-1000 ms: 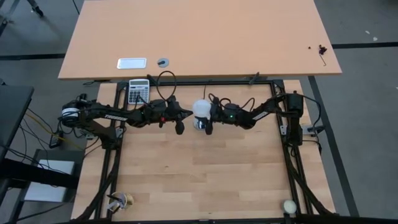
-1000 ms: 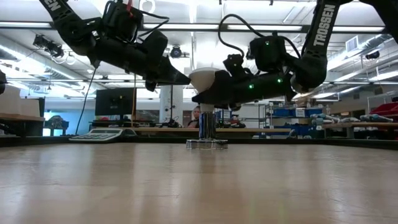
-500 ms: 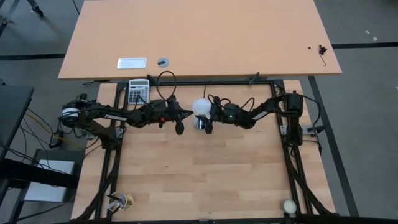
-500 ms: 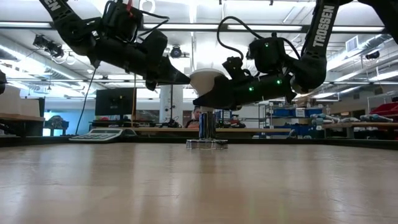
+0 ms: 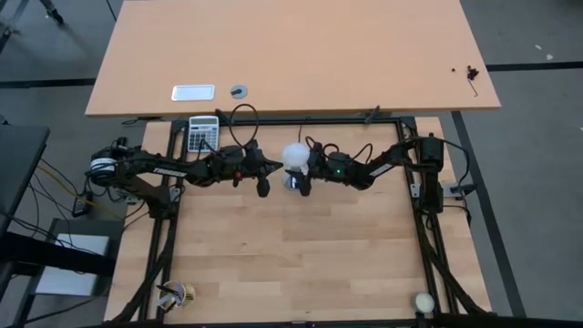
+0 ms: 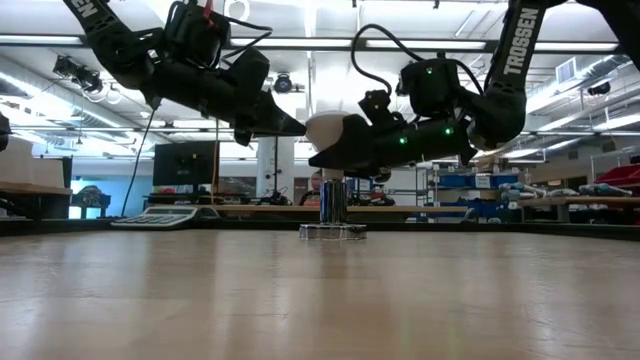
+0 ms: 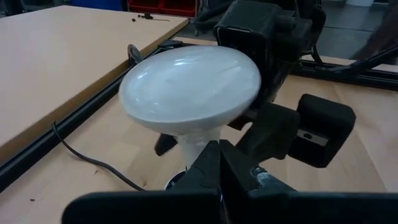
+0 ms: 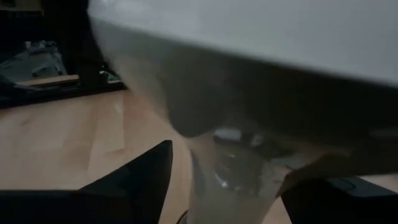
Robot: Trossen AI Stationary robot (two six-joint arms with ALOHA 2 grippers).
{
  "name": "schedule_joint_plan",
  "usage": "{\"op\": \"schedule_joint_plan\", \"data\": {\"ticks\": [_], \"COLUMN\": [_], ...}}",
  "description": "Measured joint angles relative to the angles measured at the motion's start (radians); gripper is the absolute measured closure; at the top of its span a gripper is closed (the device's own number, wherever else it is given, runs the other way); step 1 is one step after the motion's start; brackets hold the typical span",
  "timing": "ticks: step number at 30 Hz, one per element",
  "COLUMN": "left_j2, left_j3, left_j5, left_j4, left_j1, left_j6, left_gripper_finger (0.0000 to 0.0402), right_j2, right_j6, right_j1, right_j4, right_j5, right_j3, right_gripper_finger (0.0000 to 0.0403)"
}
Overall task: Screw lightbulb
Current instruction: Insert the lightbulb into the lamp
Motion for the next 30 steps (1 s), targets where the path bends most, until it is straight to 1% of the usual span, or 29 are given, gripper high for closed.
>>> {"op": "schedule_joint_plan", "data": {"ticks": [6,10,12,30], "left_j2": [0.000,0.000,0.000,0.000], "left_j3": [0.000,0.000,0.000,0.000], "left_j5": [0.000,0.005,0.017,0.017], "left_j4": [0.000,0.000,0.000,-0.001], "left_j1": [0.000,0.000,0.000,-0.001], "left_j6": [0.008,0.007,0.005,0.005], "left_gripper_finger": [0.0402,0.0402,0.0402,0.0402], "right_j2": [0.000,0.000,0.000,0.000], "right_j6": [0.023,0.023,0.023,0.026], "right_j1": [-0.004,-0.004,-0.004,-0.005], "right_j4": [-0.002,-0.002,-0.002,-0.013], "right_j5": [0.003,-0.001,-0.002,-0.037], "right_j3": [0.000,0.000,0.000,0.000], "right_gripper_finger": [0.0101,0.0091,0.0089,0.0086]}}
